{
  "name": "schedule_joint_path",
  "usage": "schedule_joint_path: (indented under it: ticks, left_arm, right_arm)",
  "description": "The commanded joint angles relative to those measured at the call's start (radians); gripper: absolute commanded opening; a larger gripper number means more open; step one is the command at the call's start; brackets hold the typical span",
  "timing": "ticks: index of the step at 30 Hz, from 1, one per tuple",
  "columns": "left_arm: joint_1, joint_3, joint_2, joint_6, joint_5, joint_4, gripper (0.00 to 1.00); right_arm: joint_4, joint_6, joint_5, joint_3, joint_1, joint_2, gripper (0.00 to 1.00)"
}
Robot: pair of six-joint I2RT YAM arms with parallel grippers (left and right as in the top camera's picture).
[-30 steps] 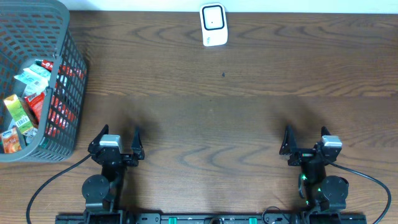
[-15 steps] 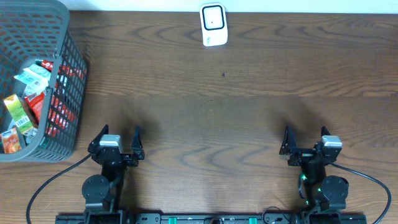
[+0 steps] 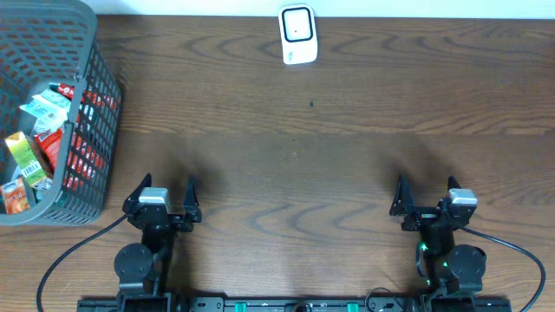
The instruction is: Scan the item barcode
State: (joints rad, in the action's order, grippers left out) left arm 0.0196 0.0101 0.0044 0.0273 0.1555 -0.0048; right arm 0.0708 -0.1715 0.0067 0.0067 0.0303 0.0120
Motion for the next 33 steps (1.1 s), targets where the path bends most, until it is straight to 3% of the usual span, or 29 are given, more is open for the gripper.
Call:
schedule_joint_path:
  ticks: [1, 10, 14, 18, 25, 31, 33]
  left_arm:
    - [0.007, -0.006, 0.002, 0.014, 0.036, -0.045, 0.84]
    - [0.007, 0.019, 0.002, -0.016, 0.047, -0.054, 0.85]
    - [0.007, 0.084, 0.002, -0.144, 0.048, -0.095, 0.84]
    - [0.007, 0.186, 0.003, -0.212, 0.109, -0.208, 0.84]
    - [0.007, 0.430, 0.075, -0.217, 0.129, -0.457, 0.84]
    - [0.007, 0.674, 0.273, -0.216, 0.182, -0.622, 0.84]
    - [0.007, 0.818, 0.412, -0.216, 0.238, -0.710, 0.85]
  right_arm:
    - [0.004, 0.012, -0.005, -0.002, -0.004, -0.005, 0.99]
    - [0.004, 0.012, -0.005, -0.002, -0.004, -0.005, 0.99]
    - [0.004, 0.012, -0.005, -0.001, -0.004, -0.005, 0.99]
    - [0.004, 0.012, -0.005, -0.002, -0.004, -0.005, 0.99]
    - [0.004, 0.012, -0.005, -0.002, -0.004, -0.005, 0.99]
    - [0.004, 0.012, -0.005, -0.002, -0.004, -0.005, 0.99]
    - [0.004, 0.012, -0.005, -0.001, -0.004, -0.005, 0.99]
